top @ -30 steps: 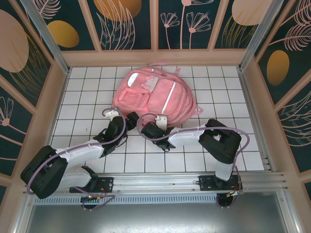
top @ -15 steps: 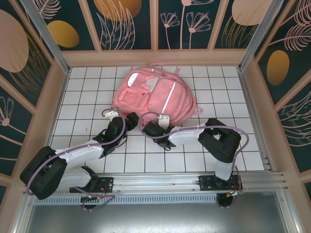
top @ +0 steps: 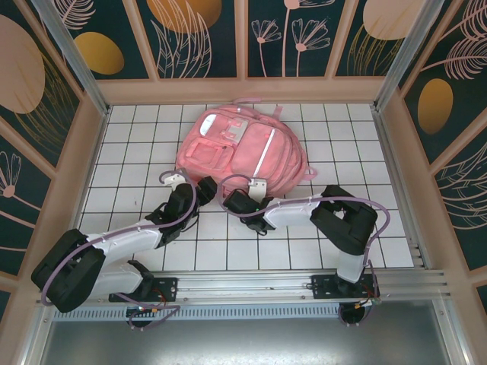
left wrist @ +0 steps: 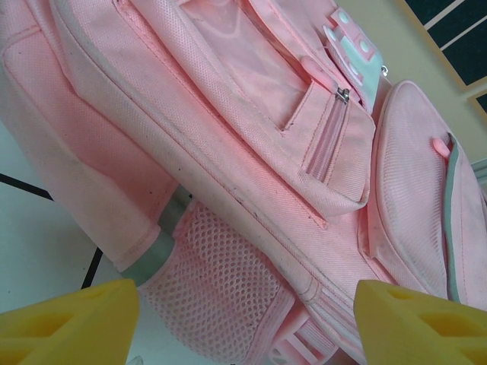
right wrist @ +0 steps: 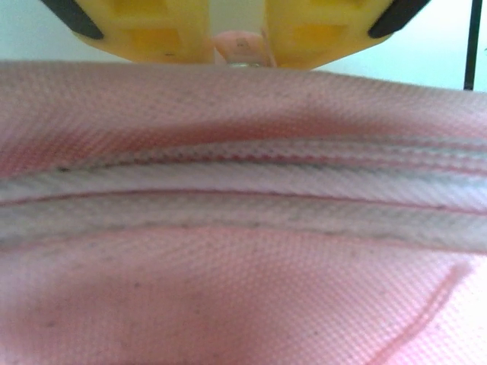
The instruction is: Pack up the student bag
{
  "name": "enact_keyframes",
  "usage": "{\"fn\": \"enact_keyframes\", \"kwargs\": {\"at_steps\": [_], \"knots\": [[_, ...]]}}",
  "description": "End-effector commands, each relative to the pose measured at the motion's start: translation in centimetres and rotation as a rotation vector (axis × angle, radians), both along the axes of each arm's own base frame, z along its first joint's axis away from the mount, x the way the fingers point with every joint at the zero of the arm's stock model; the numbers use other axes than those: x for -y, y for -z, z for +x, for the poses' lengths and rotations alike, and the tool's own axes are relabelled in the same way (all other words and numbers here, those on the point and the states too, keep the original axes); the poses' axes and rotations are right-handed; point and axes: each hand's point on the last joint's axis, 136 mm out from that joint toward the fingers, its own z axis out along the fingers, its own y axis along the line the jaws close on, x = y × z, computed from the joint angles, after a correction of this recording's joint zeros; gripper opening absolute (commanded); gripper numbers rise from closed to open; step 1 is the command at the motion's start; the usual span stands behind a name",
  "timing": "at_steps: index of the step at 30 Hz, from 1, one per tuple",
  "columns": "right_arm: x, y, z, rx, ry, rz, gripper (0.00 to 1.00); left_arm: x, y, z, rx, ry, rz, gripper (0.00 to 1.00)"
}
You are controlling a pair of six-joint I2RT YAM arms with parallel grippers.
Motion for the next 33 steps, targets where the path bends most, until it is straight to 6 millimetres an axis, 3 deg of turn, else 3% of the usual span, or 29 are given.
{"fn": "enact_keyframes", "kwargs": {"at_steps": [1, 12, 33], "knots": [[0.4, -0.3, 0.0, 0.017, 0.023, -0.038, 0.28, -0.4, 0.3, -0.1, 0.001, -0.007, 0.022, 0.75], [-0.6, -0.3, -1.5, -0.012, -0.011, 0.005, 0.24, -0.5, 0.2, -0.2, 0.007, -0.009, 0.026, 0.75], [-0.7, 0.0, 0.7, 0.007, 0.001, 0.004, 0.24, -0.5, 0.2, -0.2, 0.006, -0.01, 0.029, 0.75]]}}
